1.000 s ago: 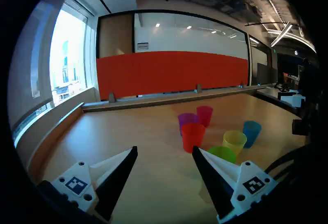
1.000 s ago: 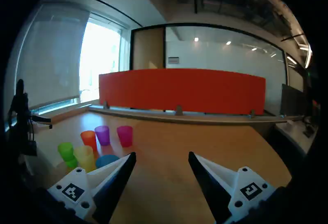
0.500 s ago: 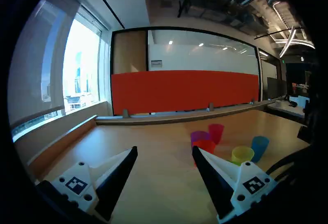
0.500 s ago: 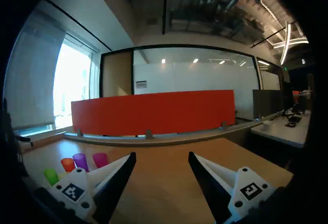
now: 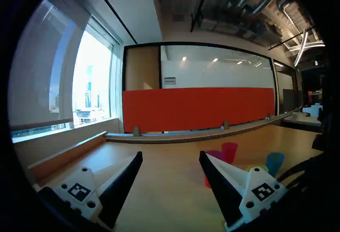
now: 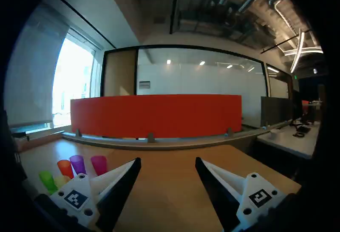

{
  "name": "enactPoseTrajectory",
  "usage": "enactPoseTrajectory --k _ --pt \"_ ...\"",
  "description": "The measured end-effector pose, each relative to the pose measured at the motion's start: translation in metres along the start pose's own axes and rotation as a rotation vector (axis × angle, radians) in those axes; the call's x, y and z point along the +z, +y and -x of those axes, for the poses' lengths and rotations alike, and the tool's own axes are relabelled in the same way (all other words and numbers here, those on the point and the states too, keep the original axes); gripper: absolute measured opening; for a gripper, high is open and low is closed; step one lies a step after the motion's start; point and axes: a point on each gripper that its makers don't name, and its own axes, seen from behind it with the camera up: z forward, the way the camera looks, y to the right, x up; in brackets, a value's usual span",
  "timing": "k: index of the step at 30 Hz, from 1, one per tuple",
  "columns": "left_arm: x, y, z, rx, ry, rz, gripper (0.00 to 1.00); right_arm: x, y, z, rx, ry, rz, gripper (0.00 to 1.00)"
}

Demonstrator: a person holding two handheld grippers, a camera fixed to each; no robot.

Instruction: Pour water

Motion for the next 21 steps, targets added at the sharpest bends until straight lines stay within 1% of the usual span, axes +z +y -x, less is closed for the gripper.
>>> enactPoseTrajectory --k 5,12,17,21 --pt "0.004 -0.002 0.001 -0.012 0.032 -0.012 0.99 0.002 0.002 -0.006 0.011 -0.001 0.015 0.99" --pt "0.014 -0.006 0.01 0.002 0.046 -0.033 0.99 0.002 0.007 -0.004 0.018 -0.014 0.052 0.99" --pt "0.02 -0.004 0.018 0.002 0.049 -0.037 0.99 0.001 0.01 -0.002 0.0 -0.024 0.07 0.99" --pt "0.024 -0.002 0.023 -0.012 0.051 -0.041 0.99 0.001 0.011 0.0 -0.011 -0.028 0.077 0.99"
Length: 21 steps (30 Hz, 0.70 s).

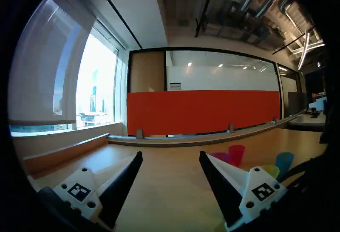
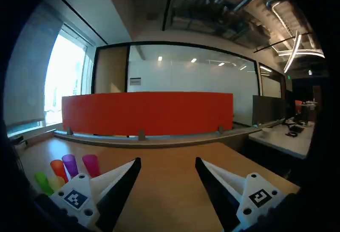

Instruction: Pour water

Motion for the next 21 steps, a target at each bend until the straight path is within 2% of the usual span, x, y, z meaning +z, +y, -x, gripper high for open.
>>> enactPoseTrajectory --k 12,21 --pt "0.005 0.006 0.017 -0.02 -0.01 0.004 0.99 0.001 -0.001 0.003 -0.006 -0.005 -0.004 0.99" --pt "0.005 0.009 0.026 -0.015 -0.019 0.005 0.99 -0.001 -0.003 -0.002 -0.01 0.0 -0.007 0.99"
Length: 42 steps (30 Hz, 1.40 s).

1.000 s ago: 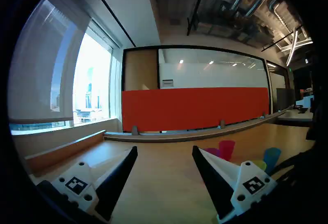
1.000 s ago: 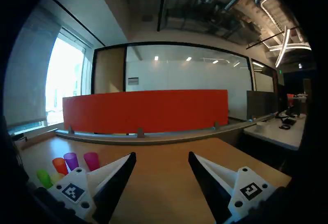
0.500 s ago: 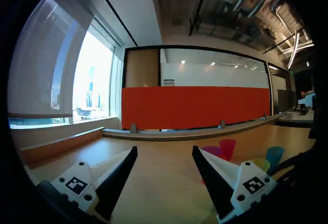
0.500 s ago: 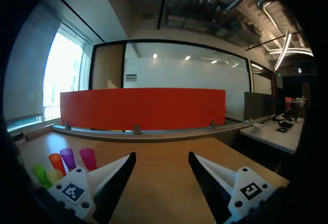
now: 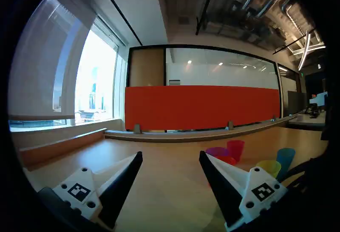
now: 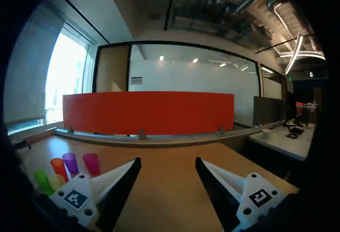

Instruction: Pour water

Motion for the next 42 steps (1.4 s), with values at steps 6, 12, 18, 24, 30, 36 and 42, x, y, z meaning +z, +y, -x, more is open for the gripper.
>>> enactPoseTrajectory --k 6,12,18,24,30,36,42 --pt "0.001 0.001 0.003 -0.008 -0.009 0.004 0.99 0.0 0.002 0.001 0.003 0.001 0.002 0.99" --pt "0.002 0.003 0.007 -0.005 -0.029 0.01 0.99 0.0 0.003 0.004 0.006 0.0 0.005 0.99" --pt "0.003 0.003 0.012 -0.003 -0.057 0.011 0.99 -0.001 0.006 0.004 0.007 -0.001 0.009 0.99" --pt "0.005 0.002 0.014 -0.002 -0.065 0.009 0.99 -0.001 0.007 0.002 0.013 0.001 0.009 0.99" --pt "0.006 0.003 0.015 -0.002 -0.066 0.012 0.99 -0.002 0.006 0.002 0.015 0.002 0.007 0.99" --pt "0.006 0.003 0.016 -0.002 -0.067 0.013 0.99 -0.005 0.009 0.001 0.014 0.007 0.009 0.99" --pt "0.007 0.006 0.016 -0.002 -0.067 0.023 0.99 -0.008 0.01 0.0 0.021 0.012 0.005 0.99"
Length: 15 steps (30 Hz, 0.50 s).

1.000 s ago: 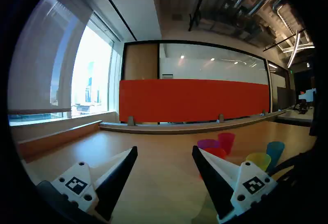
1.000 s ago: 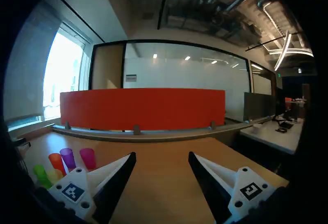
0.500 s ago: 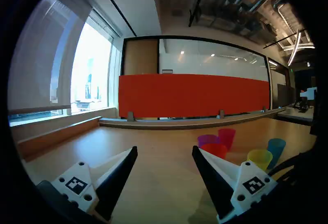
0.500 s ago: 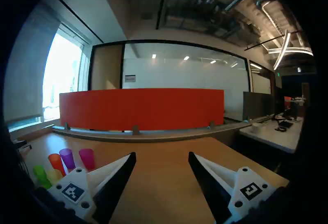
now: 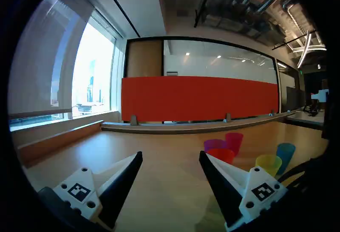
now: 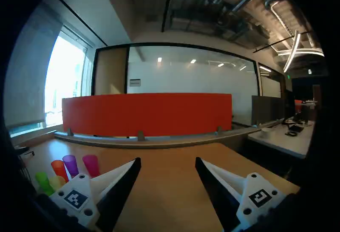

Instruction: Pour water

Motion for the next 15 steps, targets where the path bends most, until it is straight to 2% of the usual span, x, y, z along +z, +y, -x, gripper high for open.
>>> enactPoseTrajectory --k 15 --pt "-0.0004 -0.001 0.0004 0.001 -0.001 -0.001 0.99 -0.0074 0.0015 0.004 0.013 0.009 -0.018 0.99"
